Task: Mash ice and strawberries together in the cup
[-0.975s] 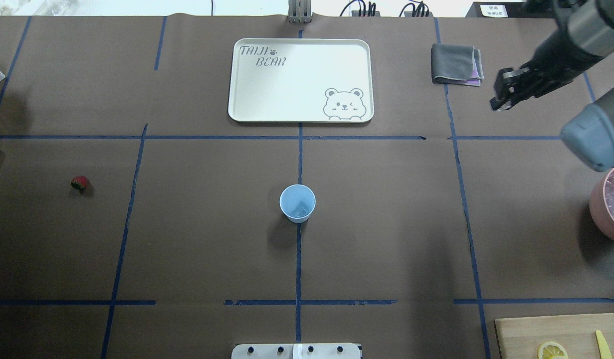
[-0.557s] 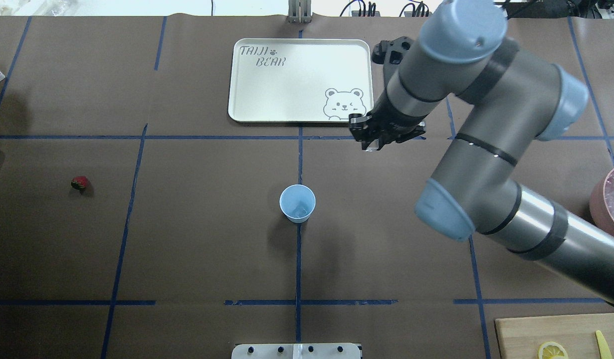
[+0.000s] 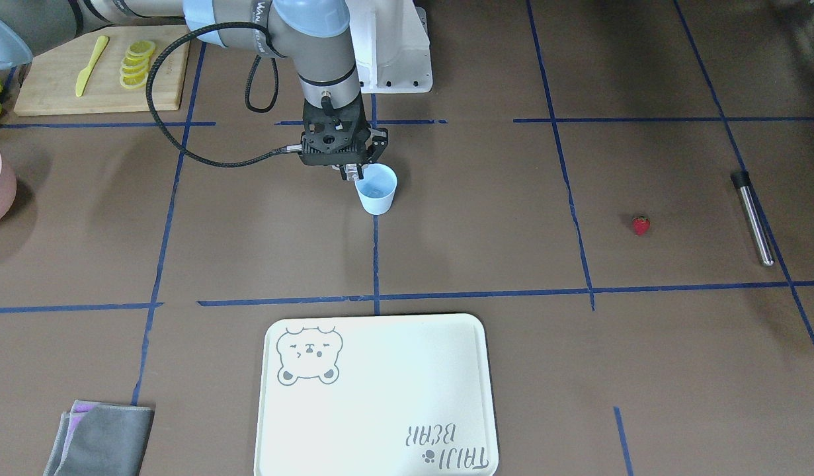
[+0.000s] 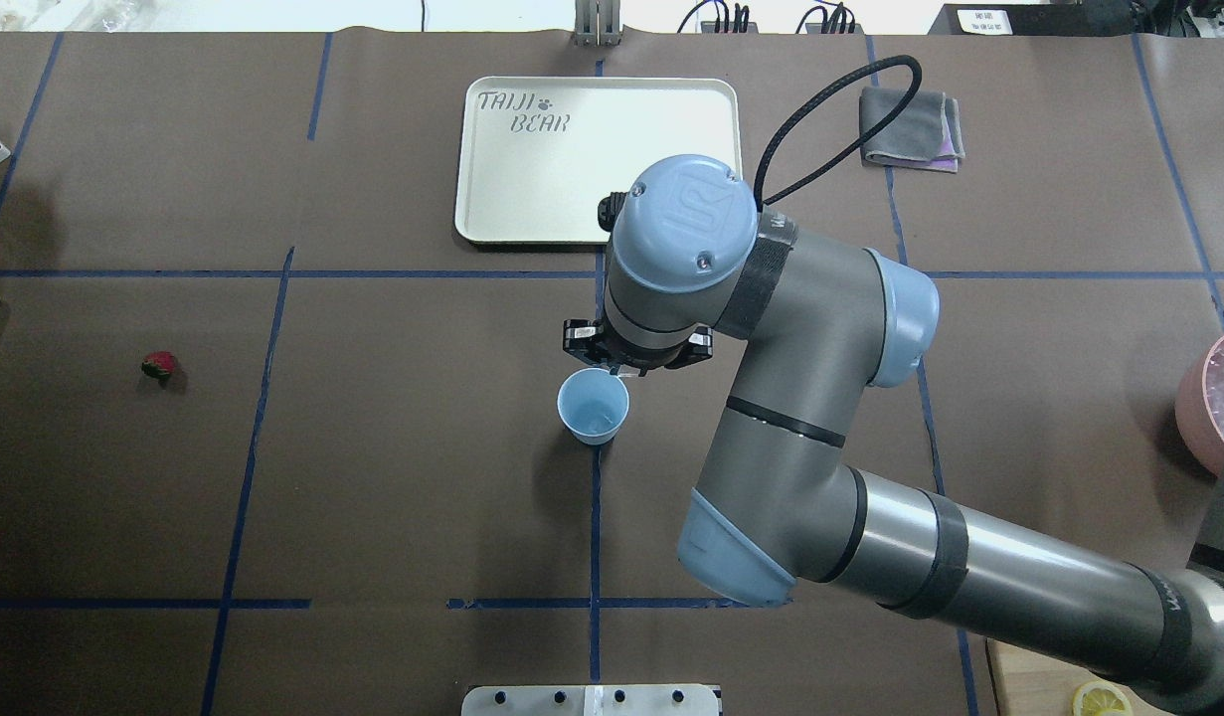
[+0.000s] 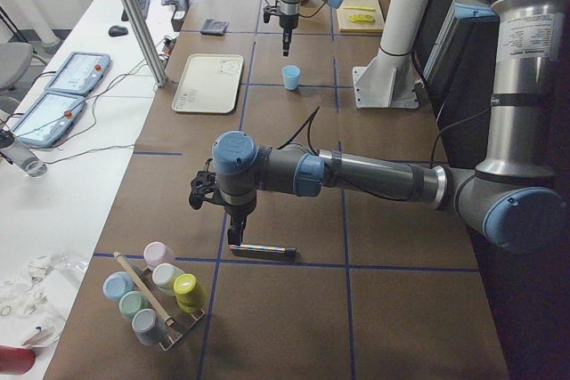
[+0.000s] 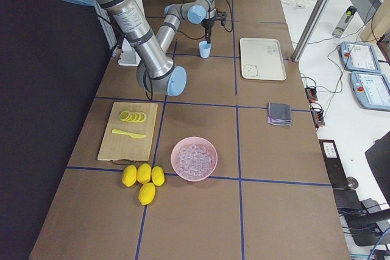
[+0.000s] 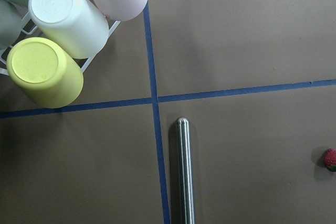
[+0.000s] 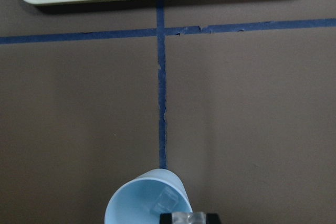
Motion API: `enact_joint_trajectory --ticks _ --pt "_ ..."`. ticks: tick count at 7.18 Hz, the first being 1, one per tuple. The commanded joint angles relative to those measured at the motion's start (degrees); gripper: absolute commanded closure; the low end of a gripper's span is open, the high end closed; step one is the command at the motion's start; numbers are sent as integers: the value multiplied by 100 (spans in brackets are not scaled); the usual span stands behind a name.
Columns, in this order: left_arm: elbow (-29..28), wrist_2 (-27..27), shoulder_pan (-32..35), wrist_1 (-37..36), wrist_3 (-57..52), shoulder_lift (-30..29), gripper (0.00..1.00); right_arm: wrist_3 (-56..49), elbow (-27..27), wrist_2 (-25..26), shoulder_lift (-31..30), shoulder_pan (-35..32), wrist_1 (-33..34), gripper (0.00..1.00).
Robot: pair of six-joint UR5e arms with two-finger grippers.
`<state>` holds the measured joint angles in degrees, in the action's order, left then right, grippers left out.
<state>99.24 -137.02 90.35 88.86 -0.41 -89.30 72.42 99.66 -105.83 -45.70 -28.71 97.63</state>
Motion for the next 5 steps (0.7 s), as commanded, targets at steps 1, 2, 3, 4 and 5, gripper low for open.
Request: enact_joint_trajectory --ticks 1,2,3,4,5 --pt "-54 0 0 9 -3 0 0 44 -480 194 235 243 -199 100" --pt "-46 0 0 17 6 0 0 105 -665 246 237 287 -531 99" --pt "-46 0 0 17 -3 0 0 123 -685 273 263 296 -561 98" --pt "-54 0 0 17 -3 -9 0 123 -685 264 272 296 -561 94" --pt "-46 0 0 17 6 -9 0 114 -685 264 289 296 -561 81"
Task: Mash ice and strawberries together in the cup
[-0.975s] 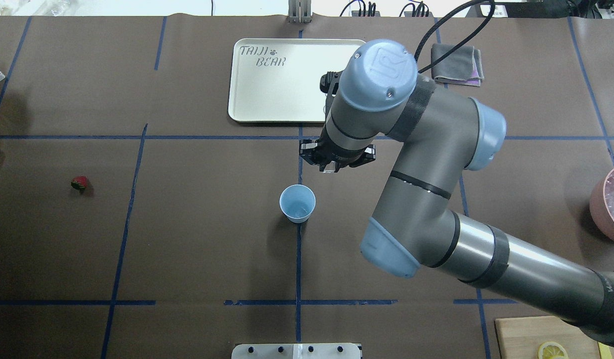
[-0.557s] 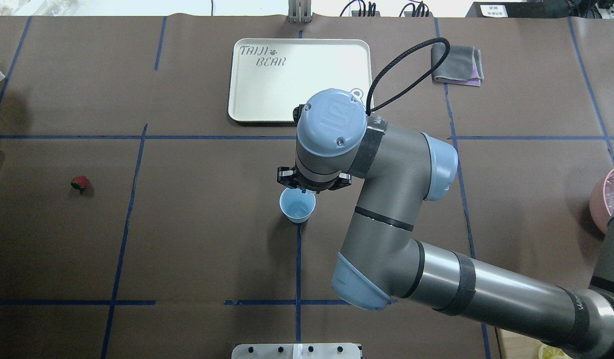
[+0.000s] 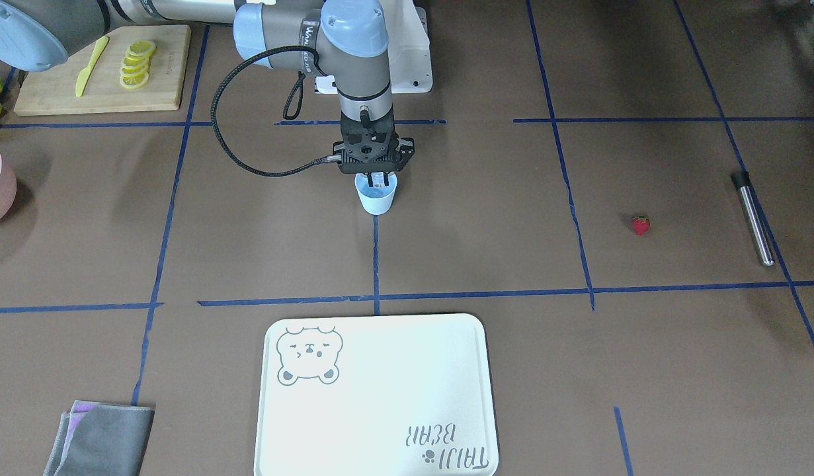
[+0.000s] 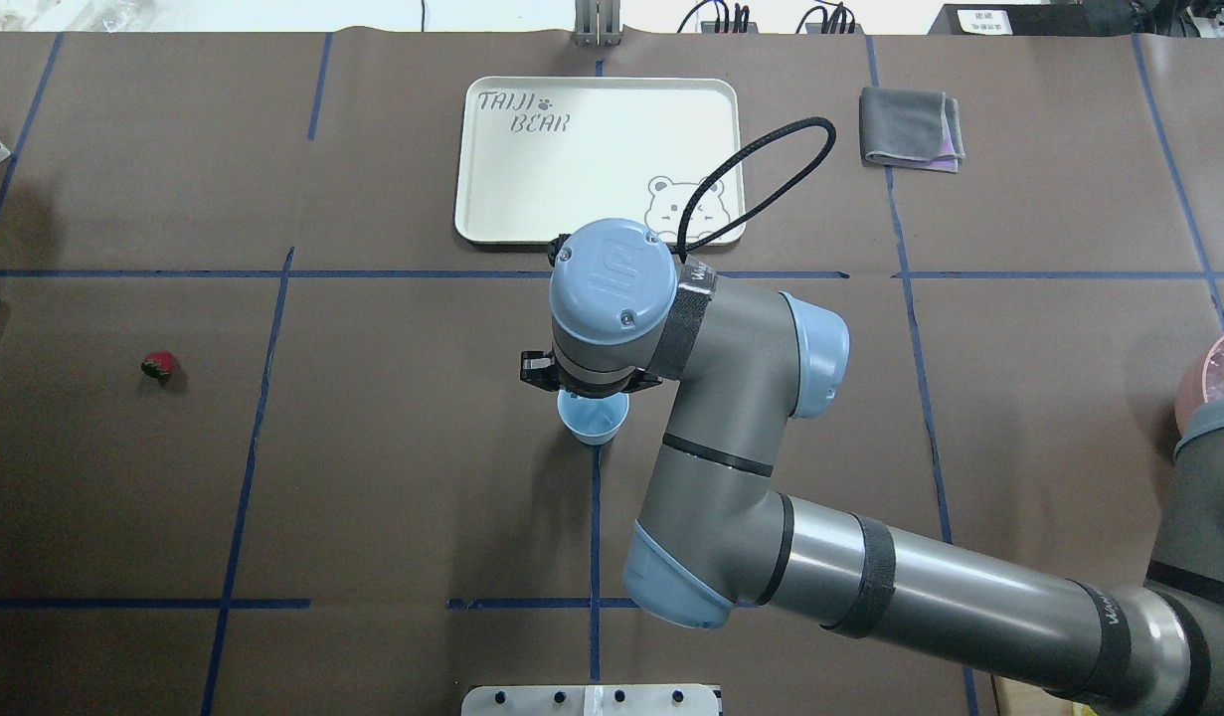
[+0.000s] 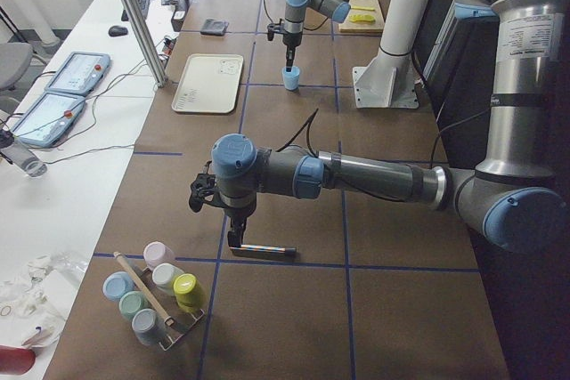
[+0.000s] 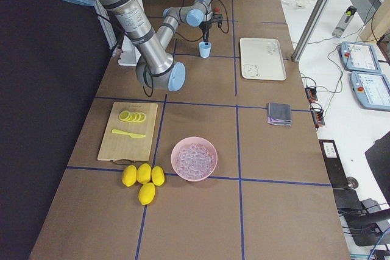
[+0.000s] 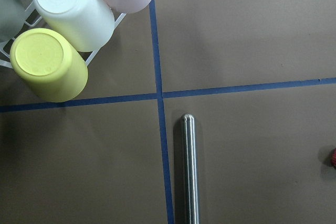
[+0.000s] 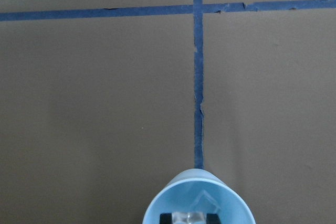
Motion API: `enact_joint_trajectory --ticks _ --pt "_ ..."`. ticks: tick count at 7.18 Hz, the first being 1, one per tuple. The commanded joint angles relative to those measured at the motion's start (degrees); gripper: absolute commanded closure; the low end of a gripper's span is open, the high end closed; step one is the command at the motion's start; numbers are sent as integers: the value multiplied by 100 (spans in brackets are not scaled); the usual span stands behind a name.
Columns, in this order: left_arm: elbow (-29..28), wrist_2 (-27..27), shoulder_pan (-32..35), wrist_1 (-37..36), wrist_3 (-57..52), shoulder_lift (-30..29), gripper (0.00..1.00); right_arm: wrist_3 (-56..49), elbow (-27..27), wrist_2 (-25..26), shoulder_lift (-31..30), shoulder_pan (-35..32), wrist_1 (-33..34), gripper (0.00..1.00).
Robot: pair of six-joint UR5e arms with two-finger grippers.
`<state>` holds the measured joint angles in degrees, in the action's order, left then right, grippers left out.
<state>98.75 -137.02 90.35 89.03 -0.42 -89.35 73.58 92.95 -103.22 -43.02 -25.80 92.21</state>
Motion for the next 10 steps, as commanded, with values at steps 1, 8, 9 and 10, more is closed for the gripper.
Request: enact_joint_trajectory --ticks 1,8,9,10 --pt "-5 0 0 0 -2 -3 0 -10 21 4 21 -4 -10 62" --pt "4 0 -9 -8 6 -30 0 -97 870 3 -223 -380 539 0" --pt "4 0 -9 -8 6 -30 0 -98 1344 73 -494 -530 909 0" --pt "21 0 0 0 76 -30 0 -107 1862 48 -1054 -809 1044 0"
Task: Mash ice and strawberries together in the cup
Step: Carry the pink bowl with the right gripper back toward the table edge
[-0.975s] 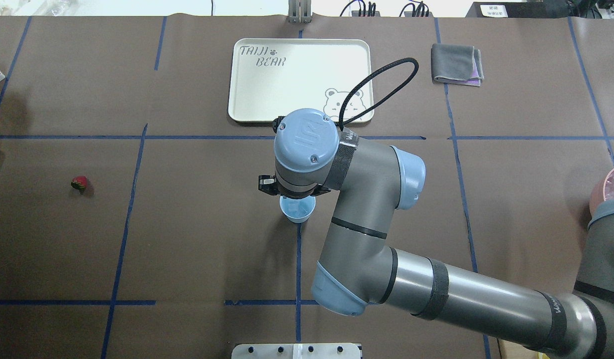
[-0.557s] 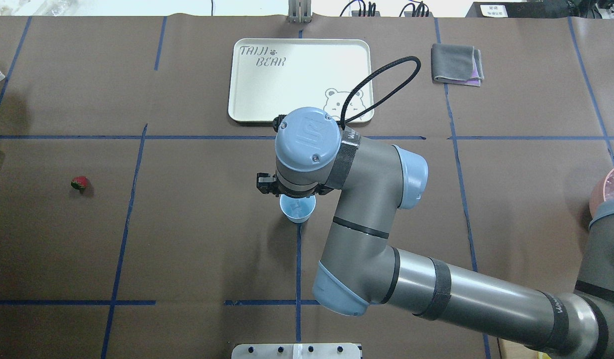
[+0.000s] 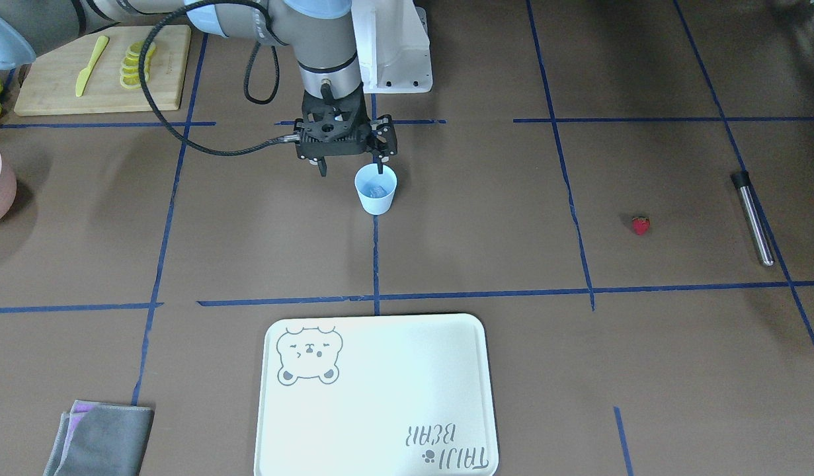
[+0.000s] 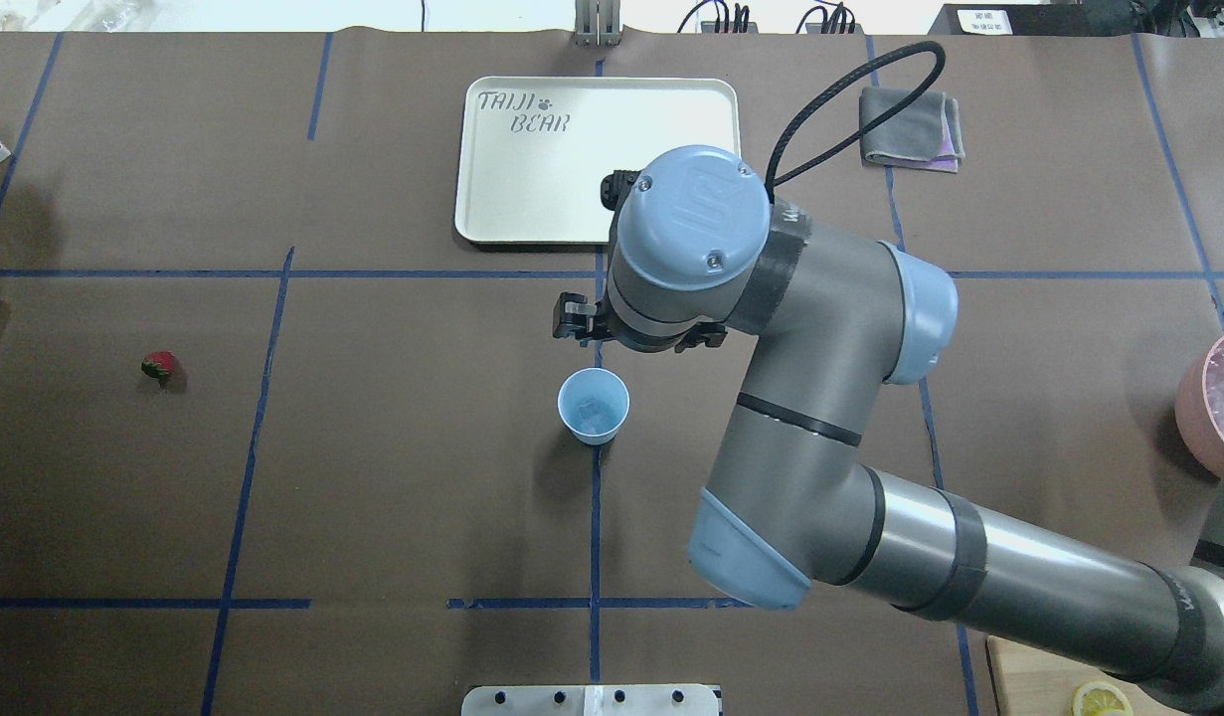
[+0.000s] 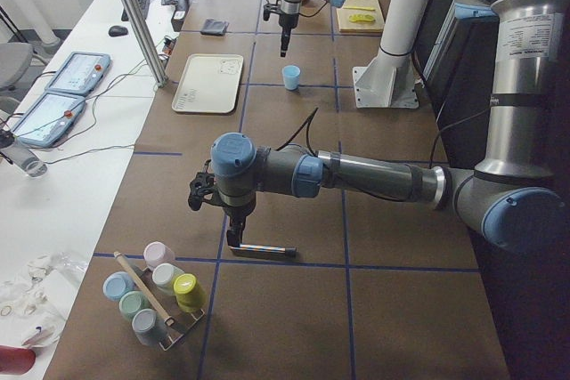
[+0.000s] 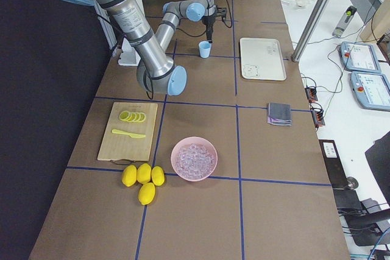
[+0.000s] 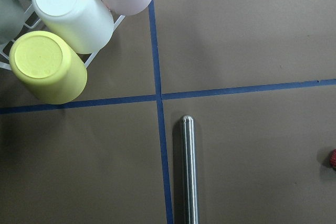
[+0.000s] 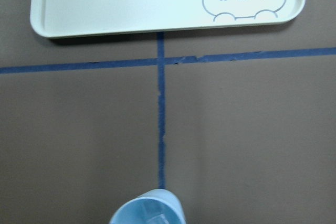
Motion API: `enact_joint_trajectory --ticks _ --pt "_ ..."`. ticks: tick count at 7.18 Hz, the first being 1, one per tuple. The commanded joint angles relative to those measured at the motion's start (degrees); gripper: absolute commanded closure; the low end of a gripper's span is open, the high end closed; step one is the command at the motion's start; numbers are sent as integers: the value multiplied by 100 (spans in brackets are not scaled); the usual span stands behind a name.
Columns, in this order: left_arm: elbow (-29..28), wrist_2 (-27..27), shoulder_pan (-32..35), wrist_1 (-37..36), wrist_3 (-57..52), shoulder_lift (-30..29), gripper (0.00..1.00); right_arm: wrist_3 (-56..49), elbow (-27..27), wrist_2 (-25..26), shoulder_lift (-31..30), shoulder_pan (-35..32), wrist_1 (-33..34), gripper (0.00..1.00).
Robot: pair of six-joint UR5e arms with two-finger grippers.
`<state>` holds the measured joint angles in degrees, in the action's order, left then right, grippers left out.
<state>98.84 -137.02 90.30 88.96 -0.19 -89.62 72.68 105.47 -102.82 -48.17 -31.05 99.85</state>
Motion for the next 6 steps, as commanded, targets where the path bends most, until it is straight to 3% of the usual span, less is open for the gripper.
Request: enact_joint_trajectory --ticks 1,2,3,6 --pt "21 0 6 33 80 -3 0 -191 1189 8 -1258 -400 263 0" --pt "12 0 6 34 80 6 0 -854 1595 -53 -1787 -680 246 0" --pt "38 -9 6 42 80 14 0 -1113 1608 -350 -1940 -935 254 0" --pt "109 0 6 25 89 14 0 -2095 1853 -265 -3134 -1673 167 0"
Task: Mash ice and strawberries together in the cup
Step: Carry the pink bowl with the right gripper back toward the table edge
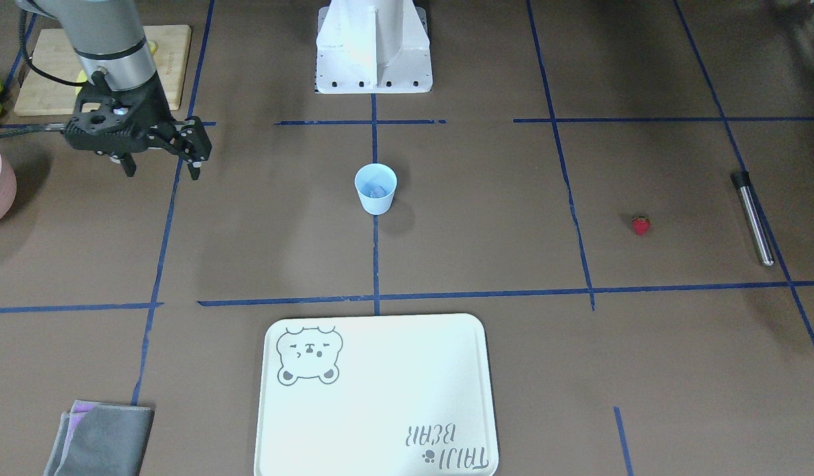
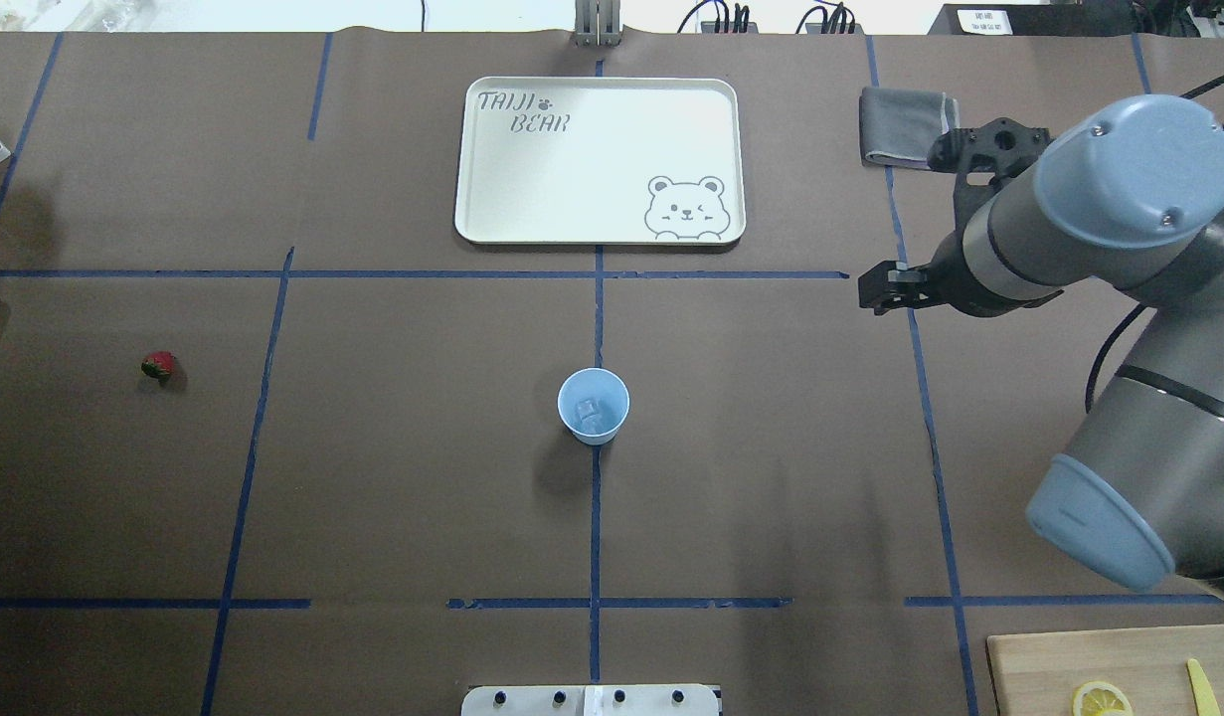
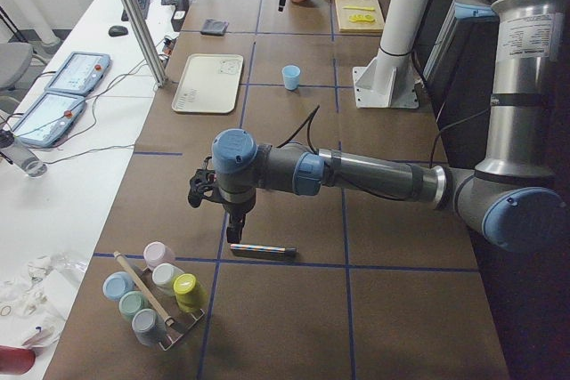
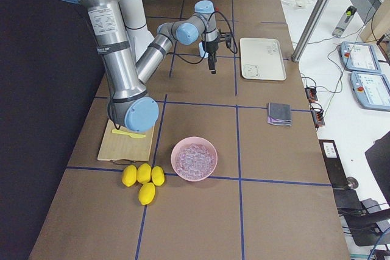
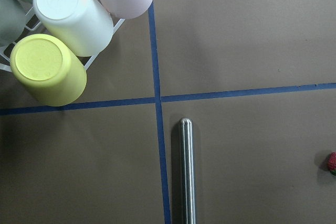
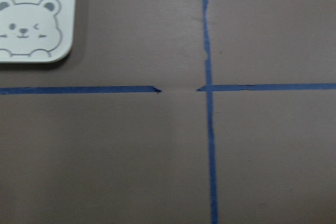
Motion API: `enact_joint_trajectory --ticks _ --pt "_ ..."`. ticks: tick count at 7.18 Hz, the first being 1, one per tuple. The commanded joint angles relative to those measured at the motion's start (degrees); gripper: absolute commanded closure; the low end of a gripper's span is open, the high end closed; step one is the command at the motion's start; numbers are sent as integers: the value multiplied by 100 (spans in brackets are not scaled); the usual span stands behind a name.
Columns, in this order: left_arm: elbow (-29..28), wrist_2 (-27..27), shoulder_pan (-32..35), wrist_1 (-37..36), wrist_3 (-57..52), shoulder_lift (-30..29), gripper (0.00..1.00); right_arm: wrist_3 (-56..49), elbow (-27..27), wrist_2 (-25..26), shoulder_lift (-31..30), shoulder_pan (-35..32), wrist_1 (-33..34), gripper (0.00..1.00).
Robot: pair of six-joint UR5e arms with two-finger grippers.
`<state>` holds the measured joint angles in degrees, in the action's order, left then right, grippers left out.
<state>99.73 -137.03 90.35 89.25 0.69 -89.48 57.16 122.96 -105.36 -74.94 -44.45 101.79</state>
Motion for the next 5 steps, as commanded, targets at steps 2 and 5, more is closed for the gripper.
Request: enact_joint_trajectory --ticks 2,5 --pt "29 -8 0 5 1 1 0 -757 -25 -1479 -950 -1386 -334 0" --pt "29 1 0 23 1 1 0 -3880 -314 -2048 -1847 -2531 -713 0"
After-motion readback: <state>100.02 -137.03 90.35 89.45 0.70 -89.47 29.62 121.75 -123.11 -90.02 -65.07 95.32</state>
